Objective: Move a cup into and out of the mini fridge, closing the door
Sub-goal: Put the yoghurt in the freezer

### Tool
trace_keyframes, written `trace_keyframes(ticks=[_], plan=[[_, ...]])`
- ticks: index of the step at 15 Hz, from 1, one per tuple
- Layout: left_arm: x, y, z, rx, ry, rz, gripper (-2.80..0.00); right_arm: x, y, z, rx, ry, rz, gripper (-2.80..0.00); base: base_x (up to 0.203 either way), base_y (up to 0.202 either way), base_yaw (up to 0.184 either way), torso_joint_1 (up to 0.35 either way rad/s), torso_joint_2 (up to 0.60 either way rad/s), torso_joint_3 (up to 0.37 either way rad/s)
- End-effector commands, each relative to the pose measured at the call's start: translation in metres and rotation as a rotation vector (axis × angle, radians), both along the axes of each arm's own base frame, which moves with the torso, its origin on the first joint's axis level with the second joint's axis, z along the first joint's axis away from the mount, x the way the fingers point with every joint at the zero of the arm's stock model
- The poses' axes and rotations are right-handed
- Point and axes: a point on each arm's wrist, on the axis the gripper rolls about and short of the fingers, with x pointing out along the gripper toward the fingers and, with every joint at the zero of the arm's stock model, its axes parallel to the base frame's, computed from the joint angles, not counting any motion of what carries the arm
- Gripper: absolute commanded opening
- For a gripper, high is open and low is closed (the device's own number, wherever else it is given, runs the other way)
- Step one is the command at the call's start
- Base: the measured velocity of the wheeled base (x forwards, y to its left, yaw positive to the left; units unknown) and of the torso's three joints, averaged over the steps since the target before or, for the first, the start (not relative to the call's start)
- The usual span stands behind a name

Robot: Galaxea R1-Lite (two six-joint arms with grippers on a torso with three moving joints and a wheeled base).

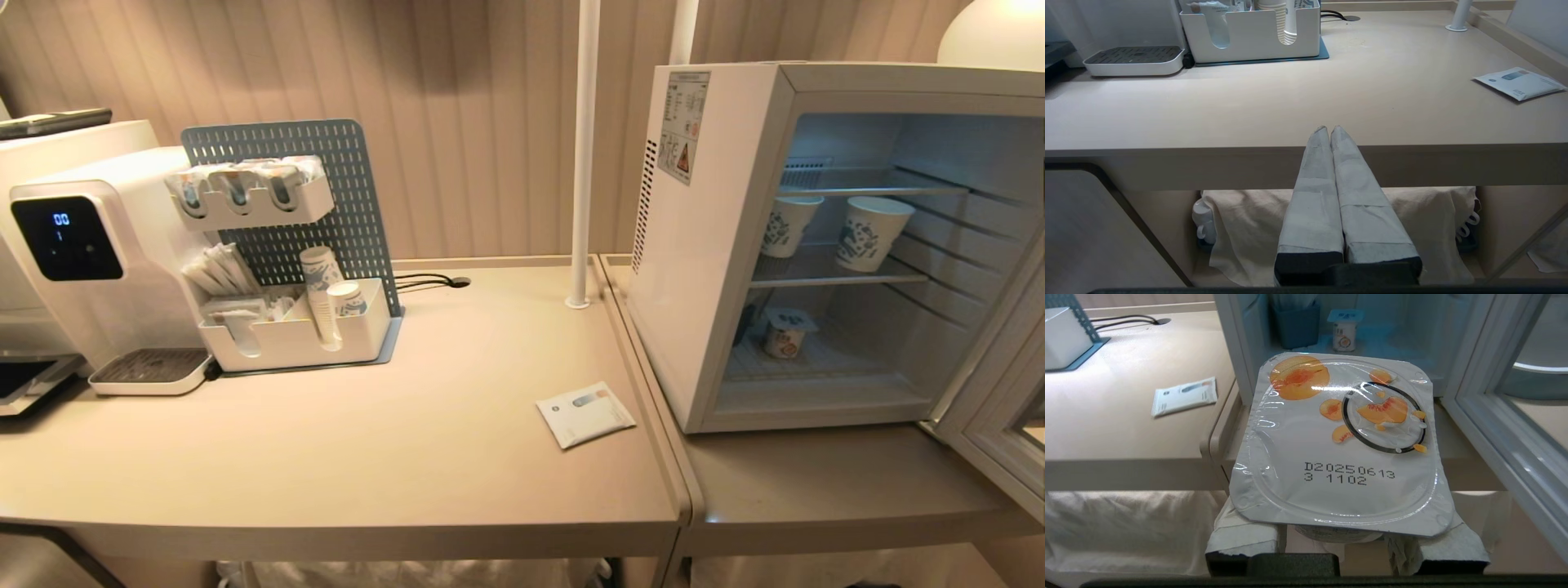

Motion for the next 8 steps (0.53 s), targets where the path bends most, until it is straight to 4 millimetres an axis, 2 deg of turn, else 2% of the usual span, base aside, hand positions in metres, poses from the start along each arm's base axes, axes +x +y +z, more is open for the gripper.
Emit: trace_keyframes(ticks=[1, 4, 6, 8], plan=[[0.0, 0.0, 0.0, 0.0, 0.001, -0.002, -2.8, 0.038, 0.0, 0.029, 0.015, 0.191, -0.003, -2.8, 0.0, 0.0, 0.0, 0.0, 0.0, 0.0], [0.0, 0.0, 0.0, 0.0, 0.001, 0.0, -2.8, 0.108, 0.0, 0.04, 0.036, 0.363, -0.013, -2.8, 0.0, 0.0, 0.0, 0.0, 0.0, 0.0], [0.0, 0.0, 0.0, 0.0, 0.001, -0.002, -2.8, 0.157, 0.0, 0.032, 0.044, 0.4, -0.032, -2.8, 0.0, 0.0, 0.0, 0.0, 0.0, 0.0], [0.0, 0.0, 0.0, 0.0, 0.001, -0.002, -2.8, 0.195, -0.001, 0.016, 0.062, 0.397, -0.055, -2.8, 0.0, 0.0, 0.0, 0.0, 0.0, 0.0]])
